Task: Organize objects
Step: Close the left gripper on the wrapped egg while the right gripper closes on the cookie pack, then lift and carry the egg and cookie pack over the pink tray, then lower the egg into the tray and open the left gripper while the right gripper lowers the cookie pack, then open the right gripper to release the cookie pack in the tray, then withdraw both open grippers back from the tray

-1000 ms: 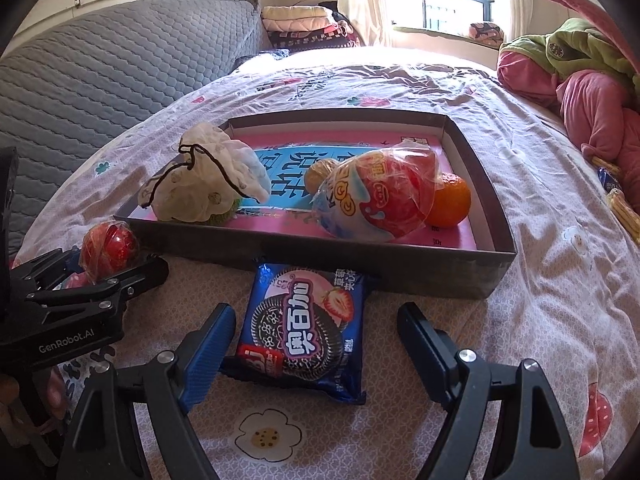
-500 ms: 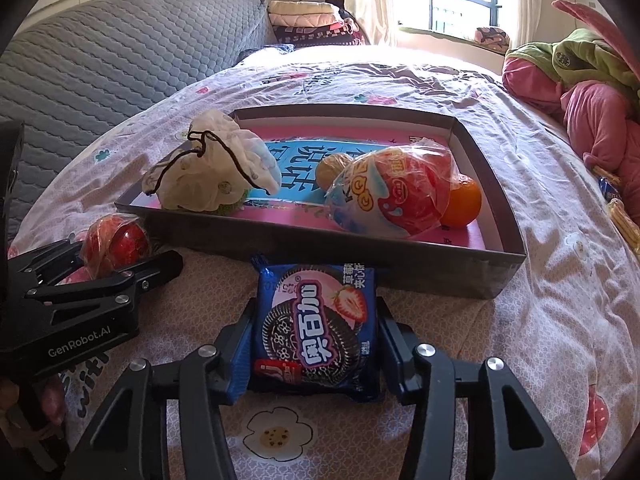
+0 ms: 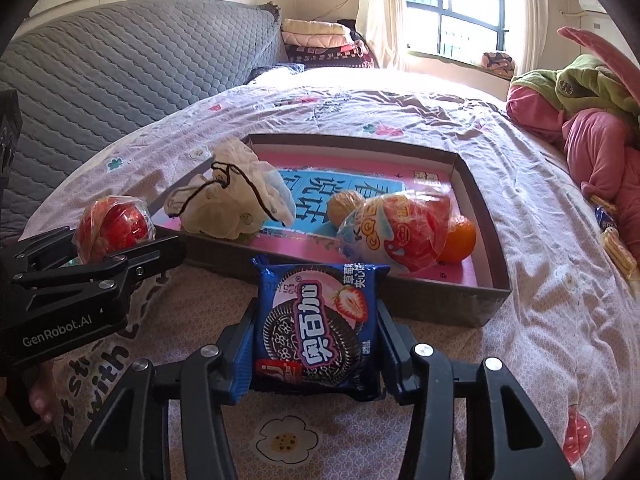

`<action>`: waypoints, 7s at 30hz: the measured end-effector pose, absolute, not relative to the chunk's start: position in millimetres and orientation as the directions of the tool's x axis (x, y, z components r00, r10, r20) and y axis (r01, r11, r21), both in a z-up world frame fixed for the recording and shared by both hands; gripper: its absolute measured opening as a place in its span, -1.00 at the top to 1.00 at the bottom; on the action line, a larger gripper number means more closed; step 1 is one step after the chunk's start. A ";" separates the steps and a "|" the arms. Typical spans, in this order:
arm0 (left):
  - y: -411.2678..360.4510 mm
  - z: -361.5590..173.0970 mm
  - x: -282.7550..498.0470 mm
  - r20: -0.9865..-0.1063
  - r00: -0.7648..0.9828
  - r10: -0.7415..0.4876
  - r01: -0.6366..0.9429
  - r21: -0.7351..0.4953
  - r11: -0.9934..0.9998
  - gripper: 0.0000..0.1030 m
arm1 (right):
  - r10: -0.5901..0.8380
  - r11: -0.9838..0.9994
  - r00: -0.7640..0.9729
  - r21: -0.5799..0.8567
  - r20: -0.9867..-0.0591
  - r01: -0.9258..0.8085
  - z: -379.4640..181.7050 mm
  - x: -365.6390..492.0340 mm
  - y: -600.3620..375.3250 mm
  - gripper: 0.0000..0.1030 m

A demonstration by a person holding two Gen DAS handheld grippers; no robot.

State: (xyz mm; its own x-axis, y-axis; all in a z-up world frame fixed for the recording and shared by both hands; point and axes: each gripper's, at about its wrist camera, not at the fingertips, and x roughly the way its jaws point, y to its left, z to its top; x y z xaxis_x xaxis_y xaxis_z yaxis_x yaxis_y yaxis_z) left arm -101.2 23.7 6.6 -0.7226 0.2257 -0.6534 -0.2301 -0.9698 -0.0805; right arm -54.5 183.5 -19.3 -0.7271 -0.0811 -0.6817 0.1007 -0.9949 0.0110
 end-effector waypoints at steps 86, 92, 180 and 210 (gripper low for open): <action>-1.7 -14.0 -191.2 -0.651 -0.740 0.169 -0.133 -0.104 -0.986 -0.19 | -0.055 -0.998 -0.830 -0.004 -0.556 0.069 -10.0 -122.4 156.7 0.00; -0.3 -17.7 -193.9 -0.652 -0.740 0.163 -0.131 -0.098 -0.986 -0.19 | -0.058 -0.998 -0.815 0.006 -0.577 0.066 -15.8 -128.4 158.9 0.00; -3.3 2.9 -180.9 -0.626 -0.757 0.186 -0.161 -0.098 -0.982 -0.41 | -0.064 -0.997 -0.770 0.015 -0.635 0.070 -12.8 -114.4 171.4 -0.21; 14.5 25.5 -160.4 -0.588 -0.790 0.172 -0.157 -0.078 -0.985 -0.49 | -0.002 -1.000 -0.827 0.018 -0.562 -0.009 9.9 -104.3 199.1 -0.43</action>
State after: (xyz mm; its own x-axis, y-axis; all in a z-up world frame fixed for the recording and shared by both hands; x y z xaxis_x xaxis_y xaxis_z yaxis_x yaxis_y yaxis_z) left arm -160.4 14.5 25.5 -0.7904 0.1723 -0.5879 -0.1567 -0.9846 -0.0779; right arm -104.3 199.1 9.9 -0.8272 -0.0022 -0.5619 -0.0095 -0.9998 0.0179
